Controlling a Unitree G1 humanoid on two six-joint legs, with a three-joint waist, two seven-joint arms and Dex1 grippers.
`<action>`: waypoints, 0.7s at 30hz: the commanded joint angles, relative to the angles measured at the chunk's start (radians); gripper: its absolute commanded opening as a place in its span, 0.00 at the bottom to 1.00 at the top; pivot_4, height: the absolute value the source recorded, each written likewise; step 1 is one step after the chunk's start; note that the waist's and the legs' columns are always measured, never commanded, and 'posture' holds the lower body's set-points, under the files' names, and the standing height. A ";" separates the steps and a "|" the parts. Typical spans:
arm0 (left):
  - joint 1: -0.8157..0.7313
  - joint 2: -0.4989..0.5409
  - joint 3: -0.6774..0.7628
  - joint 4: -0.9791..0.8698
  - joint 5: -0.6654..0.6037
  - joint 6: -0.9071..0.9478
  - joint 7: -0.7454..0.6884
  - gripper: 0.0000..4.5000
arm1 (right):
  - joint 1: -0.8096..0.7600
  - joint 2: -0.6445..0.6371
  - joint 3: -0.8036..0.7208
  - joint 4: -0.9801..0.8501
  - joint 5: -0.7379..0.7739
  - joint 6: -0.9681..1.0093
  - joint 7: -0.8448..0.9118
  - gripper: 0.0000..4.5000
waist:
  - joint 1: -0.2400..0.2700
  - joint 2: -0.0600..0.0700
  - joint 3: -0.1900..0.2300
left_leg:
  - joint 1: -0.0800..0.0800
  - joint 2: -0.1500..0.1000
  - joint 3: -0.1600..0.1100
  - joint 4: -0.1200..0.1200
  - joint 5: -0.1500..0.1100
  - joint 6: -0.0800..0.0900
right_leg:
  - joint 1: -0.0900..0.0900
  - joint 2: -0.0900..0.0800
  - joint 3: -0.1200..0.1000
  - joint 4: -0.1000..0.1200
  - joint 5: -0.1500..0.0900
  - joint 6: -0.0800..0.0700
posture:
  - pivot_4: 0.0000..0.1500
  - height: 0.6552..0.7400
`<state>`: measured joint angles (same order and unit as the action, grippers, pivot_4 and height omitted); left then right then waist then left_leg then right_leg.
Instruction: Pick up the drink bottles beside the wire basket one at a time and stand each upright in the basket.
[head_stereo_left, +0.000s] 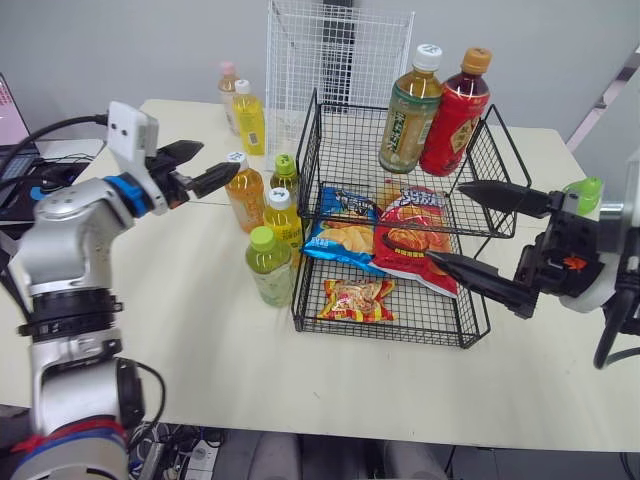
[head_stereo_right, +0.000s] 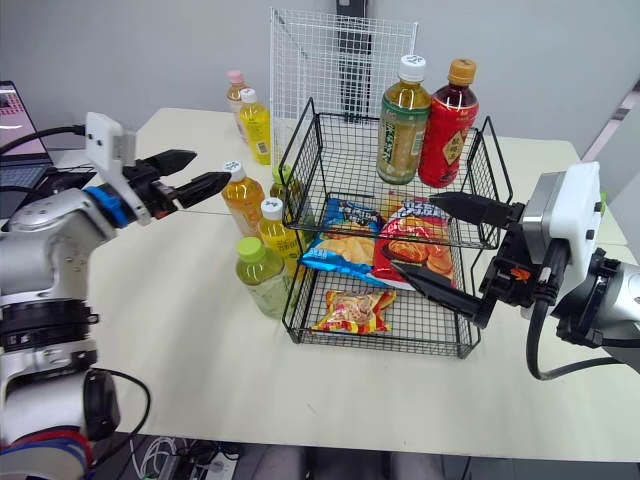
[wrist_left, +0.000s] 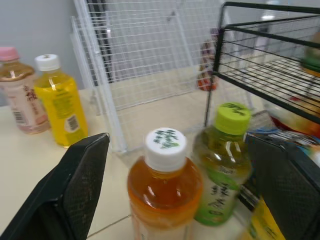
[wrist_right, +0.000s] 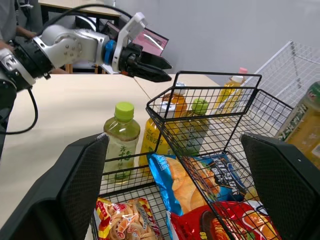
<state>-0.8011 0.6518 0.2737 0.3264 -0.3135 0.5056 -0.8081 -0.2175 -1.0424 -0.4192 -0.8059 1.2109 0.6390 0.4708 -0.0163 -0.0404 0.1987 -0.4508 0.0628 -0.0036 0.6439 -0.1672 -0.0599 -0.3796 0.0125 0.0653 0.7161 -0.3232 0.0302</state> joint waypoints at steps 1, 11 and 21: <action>-0.063 -0.027 -0.018 0.059 0.029 -0.059 0.078 0.99 | -0.033 0.047 0.097 -0.086 -0.037 -0.003 -0.104 1.00 | -0.002 0.000 0.000 | 0.000 0.000 0.000 0.000 0.000 0.000 | 0.000 0.000 0.000 0.000 0.000 0.000 | 1.00 0.95; -0.181 -0.095 -0.087 0.267 0.077 -0.150 0.126 0.95 | -0.089 0.111 0.217 -0.128 -0.094 0.019 -0.197 1.00 | -0.011 -0.001 0.000 | -0.001 0.000 0.000 0.000 0.000 0.000 | -0.001 0.000 0.000 0.000 0.000 0.000 | 1.00 0.95; -0.157 -0.088 -0.076 0.230 0.052 -0.110 0.127 0.31 | -0.103 0.121 0.233 -0.125 -0.102 0.016 -0.215 1.00 | -0.013 -0.001 0.000 | 0.000 0.000 0.000 -0.001 0.000 0.000 | -0.001 0.000 0.000 0.000 0.000 0.000 | 1.00 0.95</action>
<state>-0.9531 0.5535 0.1850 0.6122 -0.2435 0.3927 -0.6800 -0.3026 -0.9261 -0.1735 -0.9132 1.1168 0.6657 0.2595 -0.0289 -0.0411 0.1983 -0.4512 0.0628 -0.0034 0.6432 -0.1673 -0.0599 -0.3803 0.0129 0.0654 0.7160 -0.3232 0.0303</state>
